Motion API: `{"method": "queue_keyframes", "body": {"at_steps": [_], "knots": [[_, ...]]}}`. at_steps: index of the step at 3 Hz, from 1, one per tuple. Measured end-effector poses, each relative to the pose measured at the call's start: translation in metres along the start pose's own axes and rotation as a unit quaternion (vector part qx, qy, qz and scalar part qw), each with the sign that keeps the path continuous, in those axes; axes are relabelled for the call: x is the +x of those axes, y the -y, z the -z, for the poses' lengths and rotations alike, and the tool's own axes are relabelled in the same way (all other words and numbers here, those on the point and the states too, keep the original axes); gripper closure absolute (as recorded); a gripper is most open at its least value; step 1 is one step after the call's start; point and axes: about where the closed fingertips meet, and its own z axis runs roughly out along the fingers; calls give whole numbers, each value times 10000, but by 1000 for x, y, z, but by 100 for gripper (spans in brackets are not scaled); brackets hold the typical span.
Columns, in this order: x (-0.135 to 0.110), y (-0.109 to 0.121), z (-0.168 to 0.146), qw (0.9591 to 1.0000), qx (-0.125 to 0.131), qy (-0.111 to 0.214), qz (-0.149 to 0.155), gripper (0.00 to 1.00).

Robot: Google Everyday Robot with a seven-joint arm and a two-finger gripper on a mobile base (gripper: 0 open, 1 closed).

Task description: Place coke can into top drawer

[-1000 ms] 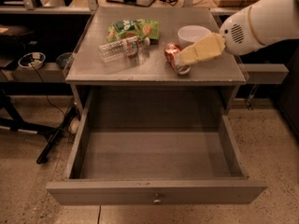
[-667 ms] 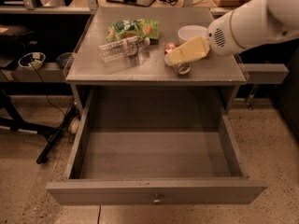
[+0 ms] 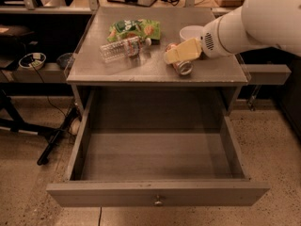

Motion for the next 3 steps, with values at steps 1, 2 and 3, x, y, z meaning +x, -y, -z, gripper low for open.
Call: {"method": "queue_keyframes", "body": {"at_steps": [1,2,3], "knots": [[0,0,0,10000,-1,0,0,0],[-1,1,-3,9999,-126,22,-94,0],[-5,6,-19,9994,-278,81,-186,0]]}}
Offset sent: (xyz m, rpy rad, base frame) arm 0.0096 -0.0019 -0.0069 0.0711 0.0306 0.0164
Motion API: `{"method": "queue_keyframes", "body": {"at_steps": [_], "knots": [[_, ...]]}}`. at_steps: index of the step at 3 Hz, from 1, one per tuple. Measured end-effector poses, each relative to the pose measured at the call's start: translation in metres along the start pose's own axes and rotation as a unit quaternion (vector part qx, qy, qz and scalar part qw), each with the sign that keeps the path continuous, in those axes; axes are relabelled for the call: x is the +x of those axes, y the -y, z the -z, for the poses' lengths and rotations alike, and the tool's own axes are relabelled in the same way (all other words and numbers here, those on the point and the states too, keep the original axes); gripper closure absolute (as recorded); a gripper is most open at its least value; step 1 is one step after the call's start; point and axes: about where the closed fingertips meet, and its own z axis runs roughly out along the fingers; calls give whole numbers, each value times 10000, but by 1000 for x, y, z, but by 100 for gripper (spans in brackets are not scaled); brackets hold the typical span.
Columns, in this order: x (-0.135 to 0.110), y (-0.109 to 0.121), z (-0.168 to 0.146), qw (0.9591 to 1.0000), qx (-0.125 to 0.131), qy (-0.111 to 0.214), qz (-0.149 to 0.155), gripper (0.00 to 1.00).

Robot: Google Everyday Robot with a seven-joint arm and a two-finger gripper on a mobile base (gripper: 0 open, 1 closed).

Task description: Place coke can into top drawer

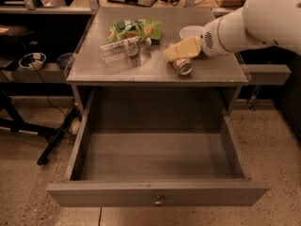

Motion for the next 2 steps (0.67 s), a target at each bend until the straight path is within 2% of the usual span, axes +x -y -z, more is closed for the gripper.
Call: {"method": "queue_keyframes", "body": {"at_steps": [2], "knots": [[3,2,-35,9998,-145,114,-59,0]]}}
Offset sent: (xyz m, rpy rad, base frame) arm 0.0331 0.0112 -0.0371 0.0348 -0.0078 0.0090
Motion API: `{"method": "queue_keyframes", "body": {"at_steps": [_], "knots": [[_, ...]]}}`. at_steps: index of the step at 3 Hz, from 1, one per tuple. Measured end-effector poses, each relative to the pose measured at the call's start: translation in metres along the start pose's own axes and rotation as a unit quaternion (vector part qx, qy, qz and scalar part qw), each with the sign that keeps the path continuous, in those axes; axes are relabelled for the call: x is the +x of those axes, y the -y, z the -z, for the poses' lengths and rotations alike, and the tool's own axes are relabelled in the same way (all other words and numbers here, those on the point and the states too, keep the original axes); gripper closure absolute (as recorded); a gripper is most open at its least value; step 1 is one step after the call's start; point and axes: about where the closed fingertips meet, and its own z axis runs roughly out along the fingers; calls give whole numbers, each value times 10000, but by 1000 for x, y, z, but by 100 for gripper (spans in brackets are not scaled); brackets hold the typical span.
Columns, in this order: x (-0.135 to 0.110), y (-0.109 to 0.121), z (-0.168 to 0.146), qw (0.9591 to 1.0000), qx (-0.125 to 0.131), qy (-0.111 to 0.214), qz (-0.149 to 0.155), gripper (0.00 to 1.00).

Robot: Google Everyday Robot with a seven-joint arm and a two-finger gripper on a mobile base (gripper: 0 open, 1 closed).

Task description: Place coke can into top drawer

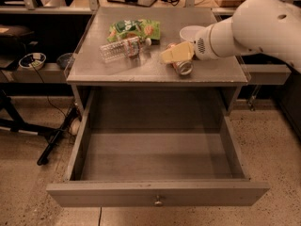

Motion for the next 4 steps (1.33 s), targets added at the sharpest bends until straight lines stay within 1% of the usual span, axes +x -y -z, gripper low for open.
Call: {"method": "queue_keyframes", "body": {"at_steps": [1,2,3,4], "knots": [[4,3,-12,9999,-118,48,35,0],[14,9,-32,9997,-254,-22,-48,0],[18,14,-43,9992,-388,-72,-5,0],[19,14,-44,9992,-384,-86,1,0]]}}
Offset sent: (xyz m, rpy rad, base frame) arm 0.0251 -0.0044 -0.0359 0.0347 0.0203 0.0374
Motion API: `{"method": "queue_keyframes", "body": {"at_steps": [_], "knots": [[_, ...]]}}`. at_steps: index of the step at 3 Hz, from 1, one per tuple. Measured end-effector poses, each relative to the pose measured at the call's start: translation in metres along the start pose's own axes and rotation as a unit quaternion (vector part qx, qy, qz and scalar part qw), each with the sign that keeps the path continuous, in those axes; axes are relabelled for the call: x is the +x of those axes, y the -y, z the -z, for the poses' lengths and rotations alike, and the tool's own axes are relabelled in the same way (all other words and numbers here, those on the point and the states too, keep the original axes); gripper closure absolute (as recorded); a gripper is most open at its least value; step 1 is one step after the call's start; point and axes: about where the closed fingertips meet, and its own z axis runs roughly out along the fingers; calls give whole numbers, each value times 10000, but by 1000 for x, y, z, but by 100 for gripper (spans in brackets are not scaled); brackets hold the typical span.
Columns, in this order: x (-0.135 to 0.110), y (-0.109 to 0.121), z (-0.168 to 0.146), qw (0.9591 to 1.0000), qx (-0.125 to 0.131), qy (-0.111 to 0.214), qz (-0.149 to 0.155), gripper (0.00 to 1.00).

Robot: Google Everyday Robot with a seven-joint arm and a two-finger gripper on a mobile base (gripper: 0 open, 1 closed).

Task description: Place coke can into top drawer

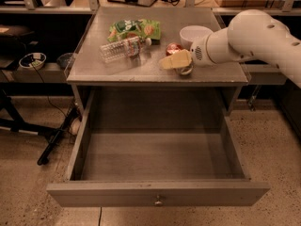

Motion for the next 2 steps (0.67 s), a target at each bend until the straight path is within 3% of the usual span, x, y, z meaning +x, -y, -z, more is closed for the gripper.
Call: {"method": "queue_keyframes", "body": {"at_steps": [2], "knots": [[4,-4,-12,9997,219,-126,6,0]]}}
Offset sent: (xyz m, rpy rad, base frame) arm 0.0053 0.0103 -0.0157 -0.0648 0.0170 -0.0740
